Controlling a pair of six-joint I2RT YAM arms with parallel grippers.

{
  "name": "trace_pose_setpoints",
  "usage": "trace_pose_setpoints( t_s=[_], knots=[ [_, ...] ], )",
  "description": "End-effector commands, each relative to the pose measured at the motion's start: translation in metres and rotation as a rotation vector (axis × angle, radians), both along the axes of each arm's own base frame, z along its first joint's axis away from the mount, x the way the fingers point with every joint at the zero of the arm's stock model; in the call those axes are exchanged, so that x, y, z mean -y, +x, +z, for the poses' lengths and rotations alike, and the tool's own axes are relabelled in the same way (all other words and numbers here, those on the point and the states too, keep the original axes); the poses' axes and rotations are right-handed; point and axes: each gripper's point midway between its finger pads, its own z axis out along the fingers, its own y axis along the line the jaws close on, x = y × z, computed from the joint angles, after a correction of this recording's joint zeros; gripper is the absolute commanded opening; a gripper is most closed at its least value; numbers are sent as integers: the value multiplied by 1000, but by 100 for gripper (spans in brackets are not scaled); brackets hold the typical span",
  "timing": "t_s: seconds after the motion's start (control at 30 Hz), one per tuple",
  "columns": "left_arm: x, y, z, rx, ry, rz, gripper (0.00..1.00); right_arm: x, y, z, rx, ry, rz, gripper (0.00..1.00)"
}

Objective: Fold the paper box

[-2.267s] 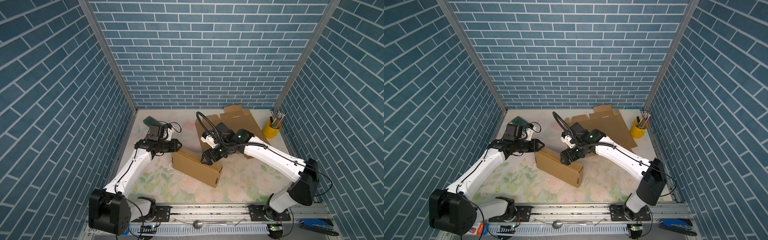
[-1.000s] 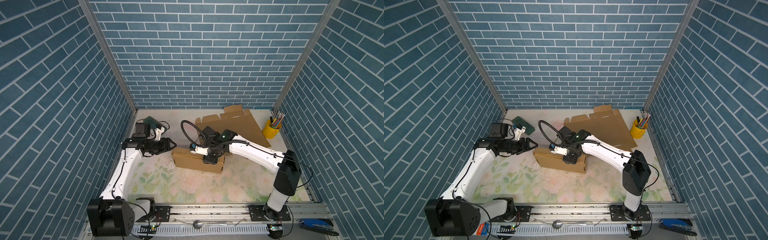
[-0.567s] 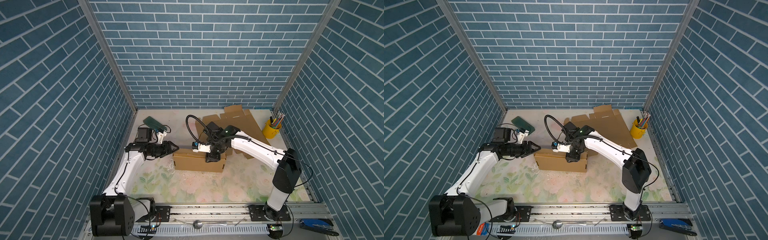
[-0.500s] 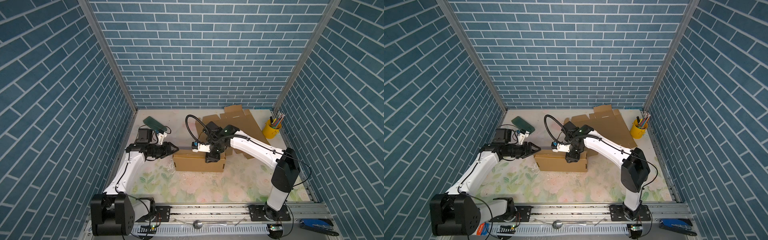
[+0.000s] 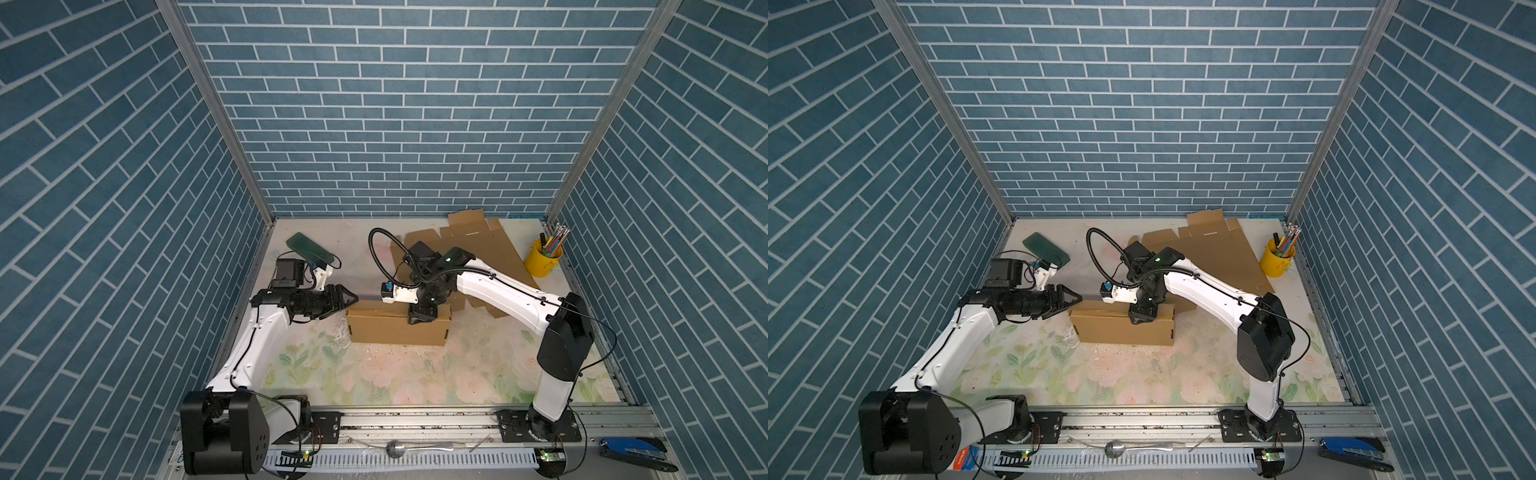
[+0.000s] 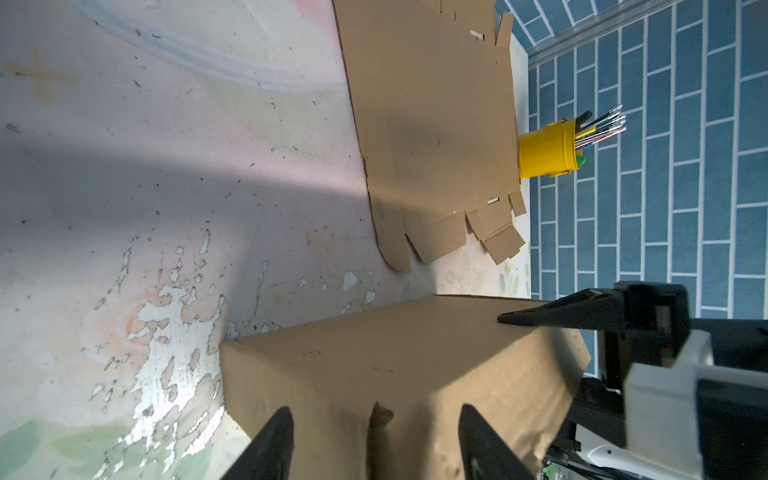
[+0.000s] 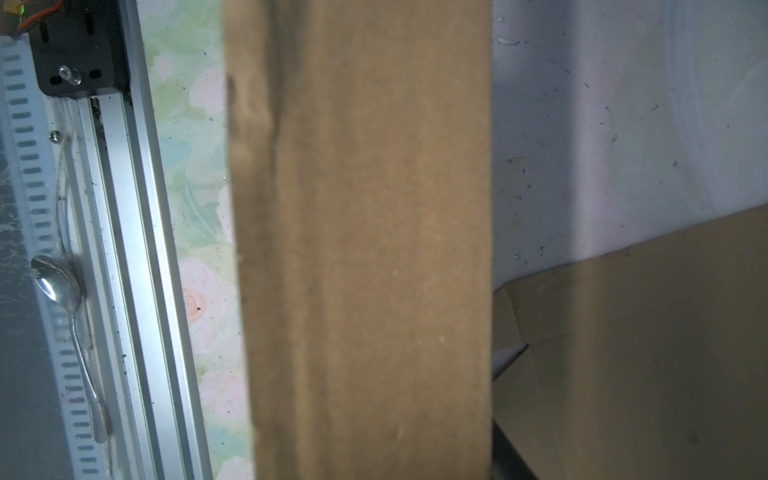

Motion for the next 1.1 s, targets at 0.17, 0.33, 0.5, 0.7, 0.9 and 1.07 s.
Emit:
trace_pose_setpoints(
  t_s=[0.17,0.33,0.5,0.7,0.9,1.07],
  knots=[
    [1,-7,-4,-22,-41,14,64,-3,4,-3,4,-3,23,48],
    [3,-18,-17,-57,-56,13,55,-2,7,-3,-2,8,14,48],
    [1,-24,-44,-113,-46,37,44,-3,11,-3,-8,6,3,49],
    [-5,-25,-60,-170,9,39,34,-3,10,5,-10,14,-9,51],
    [-4,-25,-62,-176,16,32,29,-3,12,-6,-4,-8,-31,52],
    [-3,-24,-57,-163,20,31,30,-11,12,-13,13,-18,-23,46]
  ],
)
